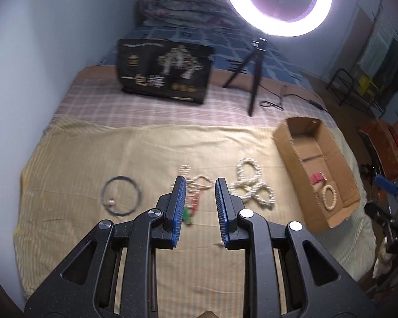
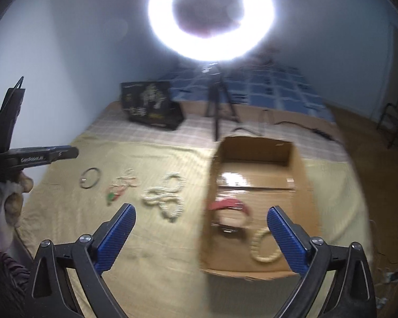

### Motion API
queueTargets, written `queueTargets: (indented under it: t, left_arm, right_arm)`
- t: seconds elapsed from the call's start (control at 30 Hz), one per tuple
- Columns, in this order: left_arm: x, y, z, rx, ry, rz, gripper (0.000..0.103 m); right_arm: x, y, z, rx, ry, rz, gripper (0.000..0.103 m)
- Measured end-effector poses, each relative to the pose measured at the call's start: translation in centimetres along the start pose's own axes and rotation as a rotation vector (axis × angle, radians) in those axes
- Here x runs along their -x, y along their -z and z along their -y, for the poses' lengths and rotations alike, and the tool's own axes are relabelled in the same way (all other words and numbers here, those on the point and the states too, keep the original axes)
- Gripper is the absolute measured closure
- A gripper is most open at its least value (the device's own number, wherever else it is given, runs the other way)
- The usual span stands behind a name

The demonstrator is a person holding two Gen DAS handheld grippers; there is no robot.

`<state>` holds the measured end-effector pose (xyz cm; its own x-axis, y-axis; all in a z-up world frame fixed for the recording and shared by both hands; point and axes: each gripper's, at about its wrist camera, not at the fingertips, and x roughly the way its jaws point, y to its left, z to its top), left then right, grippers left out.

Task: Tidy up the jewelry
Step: 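Move the left tool to the dark bangle while the right tool approaches the long pearl strand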

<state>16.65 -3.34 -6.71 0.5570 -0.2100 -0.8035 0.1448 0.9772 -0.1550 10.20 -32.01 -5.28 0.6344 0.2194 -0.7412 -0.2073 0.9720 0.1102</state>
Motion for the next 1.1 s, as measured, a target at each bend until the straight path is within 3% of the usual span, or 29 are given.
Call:
queueTargets:
  t: [0.17, 0.3, 0.53, 0.83, 1.1]
  left_arm:
    - [-0.8, 0.1, -4.3, 0.065, -0.026, -0.031, 0.081]
    - [-2.0, 0.4, -7.8, 0.124, -0.040, -0.071, 0.081]
    - [-6.0, 2.1, -12.1, 0.227, -0.053, -0.194, 0.081]
    - [-8.0, 2.3, -14.6, 0.290, -0.058, -0.229, 0.081]
    - [-9.5, 1.6, -13.8, 0.240, -0.051, -0.246, 0.081]
  right_arm:
    - [-4.4, 0.0, -2.7, 0.033, -0.084, -0.102, 0.029]
    - [-7.7, 0.1, -4.3, 0.048, -0.123, -0.182, 0.035]
    - [-12.4, 0.6, -5.6, 0.057, -0.138, -0.298, 0.054]
    - [-14.9, 0.6, -6.1, 0.063, -0.126, -0.342, 0.063]
    - [-16.3, 1.0, -5.6, 0.054, -0.124, -0.376, 0.068]
